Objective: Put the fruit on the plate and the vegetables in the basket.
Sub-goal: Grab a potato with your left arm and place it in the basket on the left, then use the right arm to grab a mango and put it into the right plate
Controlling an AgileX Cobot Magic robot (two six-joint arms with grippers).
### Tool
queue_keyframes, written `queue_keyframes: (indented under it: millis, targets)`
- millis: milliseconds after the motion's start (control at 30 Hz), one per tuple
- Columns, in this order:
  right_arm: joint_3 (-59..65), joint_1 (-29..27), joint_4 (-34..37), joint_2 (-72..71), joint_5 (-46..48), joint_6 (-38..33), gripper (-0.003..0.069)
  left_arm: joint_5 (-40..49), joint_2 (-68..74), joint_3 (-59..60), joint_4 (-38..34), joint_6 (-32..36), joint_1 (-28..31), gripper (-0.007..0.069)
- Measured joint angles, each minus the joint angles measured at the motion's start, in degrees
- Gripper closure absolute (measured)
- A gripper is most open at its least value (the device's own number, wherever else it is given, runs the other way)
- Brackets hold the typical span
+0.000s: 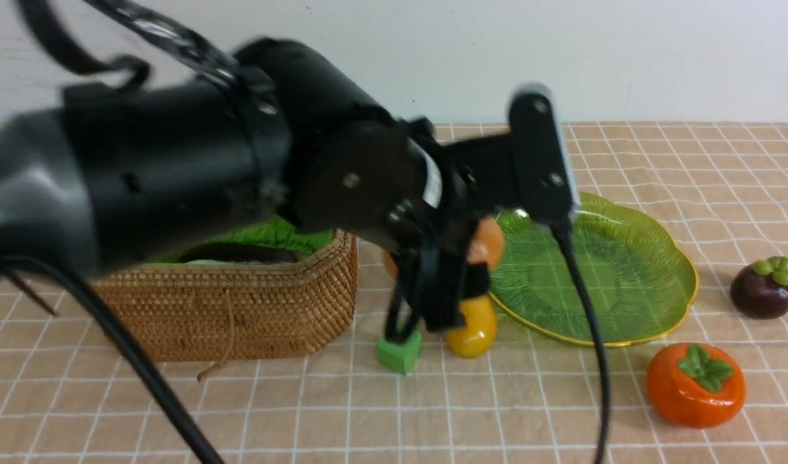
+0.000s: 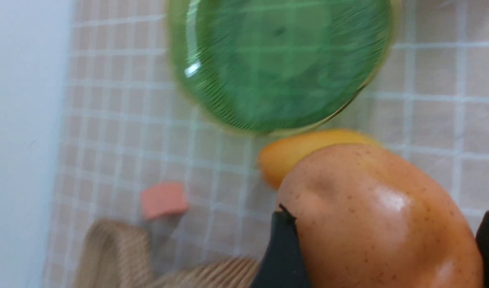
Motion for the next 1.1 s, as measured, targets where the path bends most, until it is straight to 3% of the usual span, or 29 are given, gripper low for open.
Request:
queue_keyframes:
  millis: [133, 433, 567, 733, 833, 1000, 1100]
  targets:
    - [0.0, 0.0, 0.0, 0.0, -0.9, 0.1, 0.0508, 3.8, -2.0, 0.0, 6.1, -4.6, 8.2, 0.0075]
    - [0.0, 0.0, 0.0, 0.0, -0.9, 0.2, 0.0508, 5.1, 5.8, 0.0, 9.6, -5.5, 22.4, 0.0075]
    - [0.0, 0.0, -0.1, 0.0, -0.5, 0.2, 0.0507, 5.5, 7.5, 0.1, 12.1, -7.0, 24.3, 0.0075]
    - [0.0, 0.0, -0.1, 0.0, 0.0, 0.2, 0.0504, 6.9, 6.8, 0.1, 13.8, -13.5, 24.4, -0.0032]
    - [0.0, 0.0, -0.1, 0.0, 0.0, 0.2, 0.0503, 8.0, 6.0, 0.1, 13.3, -17.6, 24.4, -0.0036]
    - [0.0, 0.0, -0.2, 0.0, 0.1, 0.2, 0.05, 8.8, 3.7, 0.1, 9.7, -21.9, 24.4, 0.0027]
    - [0.0, 0.0, -0.2, 0.8, 0.3, 1.6, 0.0498, 10.0, 0.4, 0.1, 1.0, -29.4, 23.4, 0.0197]
